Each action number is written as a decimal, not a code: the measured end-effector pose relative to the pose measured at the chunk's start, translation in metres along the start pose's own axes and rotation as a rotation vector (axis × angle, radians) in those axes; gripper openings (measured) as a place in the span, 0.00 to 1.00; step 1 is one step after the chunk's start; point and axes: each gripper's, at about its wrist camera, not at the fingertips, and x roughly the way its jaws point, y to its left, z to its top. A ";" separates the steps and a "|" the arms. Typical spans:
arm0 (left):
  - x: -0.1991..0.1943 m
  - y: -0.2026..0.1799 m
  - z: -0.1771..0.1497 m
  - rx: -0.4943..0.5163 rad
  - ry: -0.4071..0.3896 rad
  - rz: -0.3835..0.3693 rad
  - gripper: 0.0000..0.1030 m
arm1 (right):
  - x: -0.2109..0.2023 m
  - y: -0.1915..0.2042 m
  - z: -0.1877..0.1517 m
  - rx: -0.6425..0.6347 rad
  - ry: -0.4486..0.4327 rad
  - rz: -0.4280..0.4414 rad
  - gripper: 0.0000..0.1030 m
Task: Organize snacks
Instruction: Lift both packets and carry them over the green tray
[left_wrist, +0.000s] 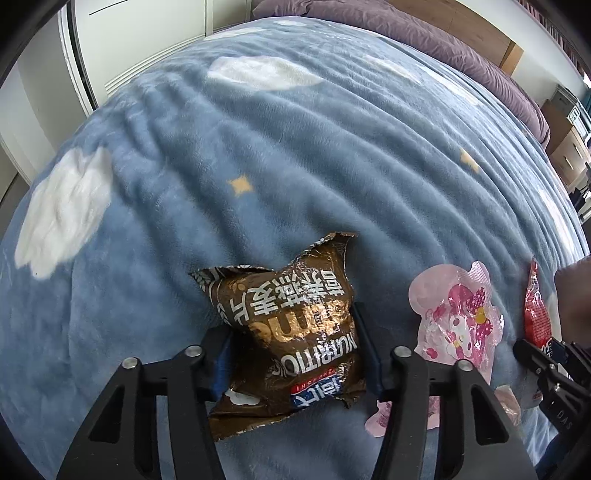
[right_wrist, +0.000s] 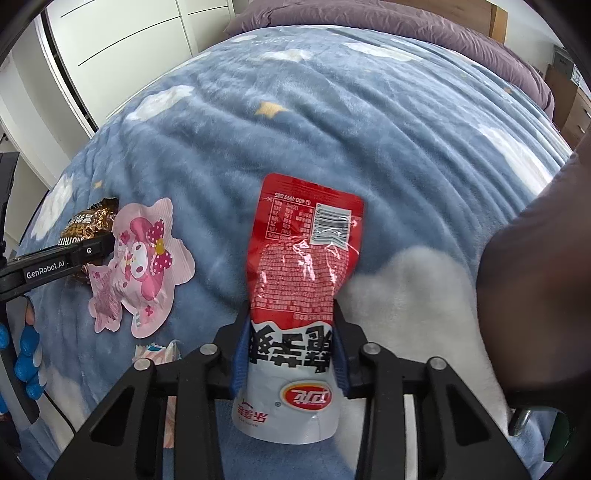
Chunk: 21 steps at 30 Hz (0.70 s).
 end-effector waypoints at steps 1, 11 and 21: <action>-0.001 0.000 0.000 0.001 -0.002 0.000 0.45 | -0.002 0.000 0.000 0.002 -0.006 0.003 0.51; -0.014 0.005 -0.001 -0.005 -0.023 -0.016 0.33 | -0.017 0.006 -0.001 -0.016 -0.030 0.004 0.50; -0.050 0.006 0.001 -0.001 -0.080 -0.026 0.33 | -0.066 0.014 0.000 -0.018 -0.111 0.019 0.49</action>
